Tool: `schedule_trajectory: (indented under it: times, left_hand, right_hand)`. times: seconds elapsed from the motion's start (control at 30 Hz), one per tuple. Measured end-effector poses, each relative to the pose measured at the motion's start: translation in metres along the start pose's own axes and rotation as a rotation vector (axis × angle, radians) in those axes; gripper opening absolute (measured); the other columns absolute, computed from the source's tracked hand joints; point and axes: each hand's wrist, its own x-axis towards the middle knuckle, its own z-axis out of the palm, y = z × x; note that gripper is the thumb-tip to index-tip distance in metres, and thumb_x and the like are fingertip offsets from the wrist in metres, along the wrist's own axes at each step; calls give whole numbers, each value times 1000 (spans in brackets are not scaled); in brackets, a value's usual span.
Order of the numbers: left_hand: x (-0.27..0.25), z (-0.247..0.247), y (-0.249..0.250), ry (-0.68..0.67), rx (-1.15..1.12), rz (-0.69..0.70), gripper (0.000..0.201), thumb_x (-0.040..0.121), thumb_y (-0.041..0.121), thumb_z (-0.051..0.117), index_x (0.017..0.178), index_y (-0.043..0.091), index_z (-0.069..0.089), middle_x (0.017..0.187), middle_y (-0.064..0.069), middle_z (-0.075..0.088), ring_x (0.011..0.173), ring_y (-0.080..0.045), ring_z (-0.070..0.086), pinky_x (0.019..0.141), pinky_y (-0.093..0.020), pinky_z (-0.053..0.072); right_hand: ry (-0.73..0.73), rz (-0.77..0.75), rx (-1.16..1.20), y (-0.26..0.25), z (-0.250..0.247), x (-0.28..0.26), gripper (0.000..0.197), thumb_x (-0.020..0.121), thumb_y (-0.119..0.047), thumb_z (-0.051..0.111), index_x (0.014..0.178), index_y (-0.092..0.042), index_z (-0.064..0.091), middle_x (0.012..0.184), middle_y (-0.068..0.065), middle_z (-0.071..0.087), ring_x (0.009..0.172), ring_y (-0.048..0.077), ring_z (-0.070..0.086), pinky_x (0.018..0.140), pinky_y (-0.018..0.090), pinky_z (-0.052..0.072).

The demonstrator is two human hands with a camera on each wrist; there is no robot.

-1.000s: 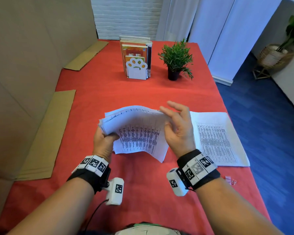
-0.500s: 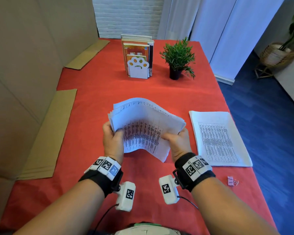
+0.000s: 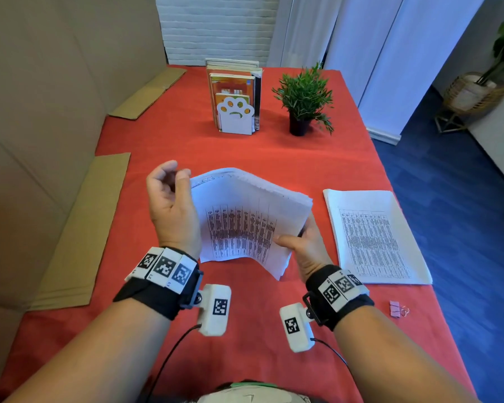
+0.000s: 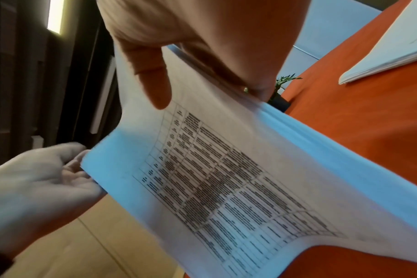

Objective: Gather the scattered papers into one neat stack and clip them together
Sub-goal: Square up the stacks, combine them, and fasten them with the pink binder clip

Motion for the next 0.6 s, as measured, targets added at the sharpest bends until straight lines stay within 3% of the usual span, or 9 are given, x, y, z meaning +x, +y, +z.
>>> schedule_trajectory:
  times: [0.07, 0.13, 0.17, 0.23, 0.27, 0.33, 0.43, 0.5, 0.6]
  left_hand:
    - [-5, -13, -11, -130, 46, 9, 25, 89, 27, 53, 114, 25, 46, 109, -2, 53, 103, -10, 51, 94, -18, 40]
    - [-10, -24, -24, -242, 150, -32, 42, 86, 21, 60, 122, 29, 38, 120, 2, 48, 112, -10, 48, 100, -16, 37]
    - [-11, -29, -30, -284, 201, -78, 51, 82, 13, 64, 121, 30, 35, 120, 0, 50, 109, -11, 53, 96, -13, 41]
    - [-16, -35, -41, -315, 253, -194, 62, 72, -7, 63, 116, 25, 33, 106, -4, 55, 84, -3, 61, 75, -7, 48]
    - [-19, -35, -44, -312, 240, -239, 62, 68, -12, 60, 113, 22, 33, 97, -3, 56, 73, 4, 60, 67, -7, 48]
    - [-24, -35, -48, -275, 187, -286, 55, 65, -9, 55, 105, 25, 39, 88, 4, 55, 65, 10, 57, 65, -10, 48]
    - [-27, -34, -52, -194, 123, -313, 42, 66, 2, 51, 99, 28, 44, 88, 6, 56, 74, 4, 55, 74, -19, 47]
    - [-30, -32, -52, -167, 130, -314, 36, 67, 6, 49, 95, 29, 44, 87, 4, 53, 79, -6, 50, 78, -28, 41]
    - [-33, -27, -46, -149, 108, -258, 30, 71, 13, 54, 95, 28, 44, 90, 3, 53, 79, -2, 52, 79, -21, 41]
  right_hand:
    - [-19, 27, -4, 3, -2, 2, 61, 55, 5, 59, 108, -25, 53, 92, 0, 65, 81, 8, 63, 78, 30, 53]
    - [8, 65, 0, 6, -3, 3, 55, 53, 4, 58, 101, -23, 56, 88, 4, 64, 81, 16, 62, 80, 38, 51]
    - [29, 86, 8, 8, -3, 4, 51, 52, 4, 58, 96, -21, 58, 87, 7, 63, 82, 21, 60, 82, 41, 50]
    - [64, 118, 21, 11, -1, 7, 49, 49, 4, 57, 95, -13, 60, 86, 11, 63, 84, 25, 58, 82, 43, 49]
    - [74, 130, 17, 13, 1, 9, 52, 48, 4, 57, 98, -8, 60, 87, 13, 63, 84, 26, 58, 82, 44, 49]
    - [92, 141, 1, 16, 4, 13, 60, 46, 4, 59, 106, -3, 58, 87, 13, 65, 83, 26, 61, 82, 45, 52]
    - [146, 147, 53, 18, 4, 18, 56, 46, 6, 59, 101, -4, 60, 69, 1, 69, 70, 22, 64, 73, 38, 55]
    - [177, 151, 76, 19, 1, 19, 44, 48, 6, 59, 91, -3, 61, 65, 3, 68, 71, 26, 62, 74, 41, 53]
    - [141, 158, 36, 20, -3, 14, 34, 51, 3, 58, 83, -8, 62, 66, 1, 71, 71, 26, 64, 75, 42, 54]
